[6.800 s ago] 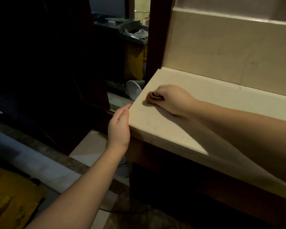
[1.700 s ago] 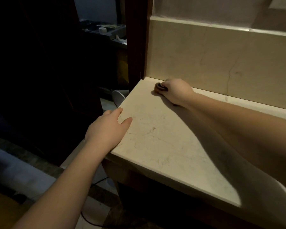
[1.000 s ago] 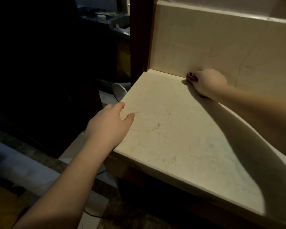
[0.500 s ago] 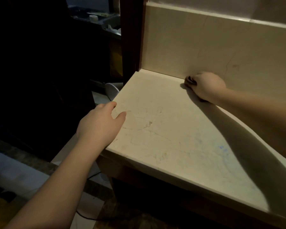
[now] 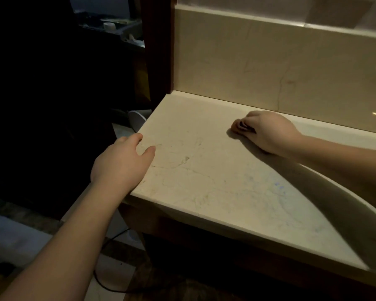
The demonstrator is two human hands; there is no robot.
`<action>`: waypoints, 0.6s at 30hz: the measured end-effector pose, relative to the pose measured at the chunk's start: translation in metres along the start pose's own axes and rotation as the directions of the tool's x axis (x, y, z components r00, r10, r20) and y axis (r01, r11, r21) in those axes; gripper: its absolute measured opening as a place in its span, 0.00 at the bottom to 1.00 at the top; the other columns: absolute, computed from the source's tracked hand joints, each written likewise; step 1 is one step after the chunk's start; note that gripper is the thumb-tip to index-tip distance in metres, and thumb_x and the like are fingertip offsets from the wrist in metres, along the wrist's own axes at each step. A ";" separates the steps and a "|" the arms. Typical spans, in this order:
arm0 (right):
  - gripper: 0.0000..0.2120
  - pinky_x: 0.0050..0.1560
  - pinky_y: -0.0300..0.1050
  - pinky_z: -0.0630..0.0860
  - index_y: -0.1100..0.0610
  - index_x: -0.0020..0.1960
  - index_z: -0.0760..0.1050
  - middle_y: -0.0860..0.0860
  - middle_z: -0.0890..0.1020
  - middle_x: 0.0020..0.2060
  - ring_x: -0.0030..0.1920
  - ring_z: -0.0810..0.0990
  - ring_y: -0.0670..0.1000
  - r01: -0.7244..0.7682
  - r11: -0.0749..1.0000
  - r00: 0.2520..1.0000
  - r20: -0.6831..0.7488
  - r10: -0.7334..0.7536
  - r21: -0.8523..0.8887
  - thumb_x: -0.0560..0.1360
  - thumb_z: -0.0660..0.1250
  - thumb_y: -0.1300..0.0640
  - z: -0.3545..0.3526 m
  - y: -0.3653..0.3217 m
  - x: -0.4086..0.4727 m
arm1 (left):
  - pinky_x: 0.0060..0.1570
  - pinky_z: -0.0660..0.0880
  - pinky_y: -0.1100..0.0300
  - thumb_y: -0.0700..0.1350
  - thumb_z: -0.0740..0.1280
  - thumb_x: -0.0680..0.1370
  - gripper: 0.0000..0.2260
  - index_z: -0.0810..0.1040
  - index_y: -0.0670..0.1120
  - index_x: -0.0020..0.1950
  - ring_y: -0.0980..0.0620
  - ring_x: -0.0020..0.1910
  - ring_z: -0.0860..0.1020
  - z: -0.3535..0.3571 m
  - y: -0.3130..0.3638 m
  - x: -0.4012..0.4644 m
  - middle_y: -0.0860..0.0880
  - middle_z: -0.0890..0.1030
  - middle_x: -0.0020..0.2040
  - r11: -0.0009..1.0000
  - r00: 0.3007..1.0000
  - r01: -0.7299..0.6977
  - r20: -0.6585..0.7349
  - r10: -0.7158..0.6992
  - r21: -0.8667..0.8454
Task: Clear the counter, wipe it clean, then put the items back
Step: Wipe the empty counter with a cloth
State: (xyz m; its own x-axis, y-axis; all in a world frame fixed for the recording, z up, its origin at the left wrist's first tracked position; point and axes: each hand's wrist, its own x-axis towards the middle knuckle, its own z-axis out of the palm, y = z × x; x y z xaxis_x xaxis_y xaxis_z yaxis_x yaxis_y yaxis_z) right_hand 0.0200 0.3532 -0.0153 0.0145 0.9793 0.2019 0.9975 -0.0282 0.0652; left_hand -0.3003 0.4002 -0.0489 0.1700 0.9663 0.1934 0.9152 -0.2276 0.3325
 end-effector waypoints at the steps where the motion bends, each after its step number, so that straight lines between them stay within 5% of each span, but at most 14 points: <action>1: 0.14 0.37 0.47 0.67 0.58 0.45 0.75 0.54 0.78 0.46 0.47 0.77 0.59 -0.012 1.000 1.000 0.005 0.012 -0.006 0.79 0.60 0.49 0.000 0.004 0.004 | 0.51 0.77 0.49 0.62 0.56 0.79 0.26 0.65 0.53 0.74 0.46 0.60 0.75 0.000 0.000 0.000 0.49 0.72 0.68 1.000 1.000 -0.001 -0.001 0.001 -0.002; 6: 0.20 0.35 0.47 0.60 0.59 0.37 0.70 0.56 0.73 0.37 0.44 0.76 0.61 -0.197 0.974 0.978 -0.053 0.204 0.109 0.77 0.64 0.44 0.011 0.000 0.053 | 0.50 0.77 0.51 0.61 0.56 0.79 0.25 0.65 0.53 0.74 0.46 0.59 0.76 -0.001 0.000 -0.003 0.49 0.72 0.68 1.000 1.000 -0.006 -0.002 0.006 -0.003; 9: 0.17 0.37 0.48 0.63 0.58 0.37 0.69 0.52 0.73 0.38 0.45 0.76 0.59 -0.063 0.984 0.996 -0.048 0.072 0.164 0.77 0.64 0.46 0.005 -0.019 0.030 | 0.50 0.75 0.51 0.61 0.56 0.79 0.25 0.65 0.52 0.74 0.45 0.60 0.75 -0.001 0.001 -0.003 0.48 0.72 0.69 1.000 1.000 -0.007 0.005 0.007 0.006; 14: 0.15 0.42 0.44 0.69 0.56 0.52 0.80 0.51 0.81 0.49 0.51 0.77 0.54 0.197 0.965 0.979 0.023 -0.204 0.171 0.78 0.63 0.46 -0.010 -0.026 -0.029 | 0.51 0.75 0.51 0.61 0.56 0.79 0.25 0.65 0.53 0.74 0.45 0.61 0.75 0.000 0.000 0.000 0.48 0.72 0.69 1.000 1.000 -0.011 0.001 0.011 0.019; 18: 0.20 0.37 0.45 0.62 0.57 0.40 0.69 0.52 0.73 0.40 0.47 0.76 0.59 -0.078 0.996 0.995 0.069 0.076 0.030 0.78 0.59 0.41 -0.010 0.002 0.015 | 0.48 0.74 0.53 0.61 0.55 0.79 0.25 0.64 0.52 0.74 0.45 0.61 0.75 0.000 0.002 -0.003 0.48 0.72 0.69 0.999 1.000 -0.007 0.000 0.007 0.034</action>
State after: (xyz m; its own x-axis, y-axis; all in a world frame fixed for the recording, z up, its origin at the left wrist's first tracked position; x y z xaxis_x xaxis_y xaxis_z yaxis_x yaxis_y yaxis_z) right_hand 0.0212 0.3656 -0.0025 0.0952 0.9858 0.1385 0.9949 -0.0989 0.0199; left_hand -0.2985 0.3969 -0.0487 0.1768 0.9646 0.1959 0.9257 -0.2305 0.2999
